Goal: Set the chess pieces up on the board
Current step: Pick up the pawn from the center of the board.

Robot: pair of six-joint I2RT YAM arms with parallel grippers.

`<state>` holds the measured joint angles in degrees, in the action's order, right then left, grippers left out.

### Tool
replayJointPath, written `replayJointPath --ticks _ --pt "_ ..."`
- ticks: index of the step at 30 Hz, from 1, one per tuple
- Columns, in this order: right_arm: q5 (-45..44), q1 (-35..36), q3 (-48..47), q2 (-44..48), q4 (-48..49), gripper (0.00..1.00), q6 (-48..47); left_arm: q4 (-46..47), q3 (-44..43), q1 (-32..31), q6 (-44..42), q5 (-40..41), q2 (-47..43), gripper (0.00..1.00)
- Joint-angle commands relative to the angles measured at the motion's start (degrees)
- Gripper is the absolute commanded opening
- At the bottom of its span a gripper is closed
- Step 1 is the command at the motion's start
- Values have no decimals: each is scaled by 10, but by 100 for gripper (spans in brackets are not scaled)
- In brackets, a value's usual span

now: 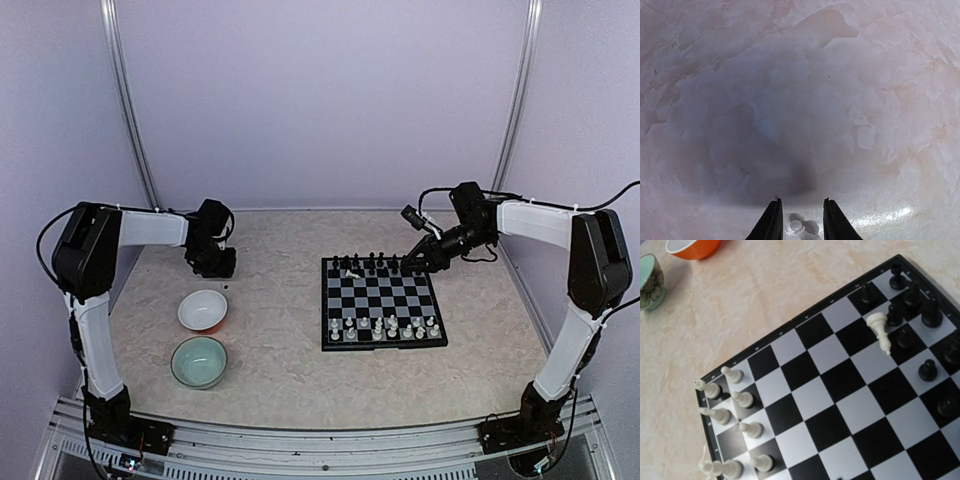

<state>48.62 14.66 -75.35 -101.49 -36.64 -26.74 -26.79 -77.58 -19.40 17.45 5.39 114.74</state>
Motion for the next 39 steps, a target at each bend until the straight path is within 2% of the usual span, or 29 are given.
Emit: replayJointPath --ticks 1,6,10,12,17,22,39 --pt "7 -7 1 -6 -11 30 -9 -33 16 -19 14 45 2 30" --pt "9 -7 0 -7 -15 29 -10 -55 38 -21 38 82 -12 33" --pt "13 -7 -1 -9 -16 29 -11 -44 76 -12 47 69 -35 33" --pt "14 -7 -1 -10 -17 29 -11 -43 79 -11 45 58 -35 30" --pt "16 -7 -4 -14 -22 29 -13 -39 70 -12 35 36 -17 16" --pt "15 -7 -4 -11 -21 29 -13 -36 52 -16 21 27 -11 7" --pt "15 -7 -8 -19 -30 28 -21 -36 41 -57 -6 -20 -78 3"
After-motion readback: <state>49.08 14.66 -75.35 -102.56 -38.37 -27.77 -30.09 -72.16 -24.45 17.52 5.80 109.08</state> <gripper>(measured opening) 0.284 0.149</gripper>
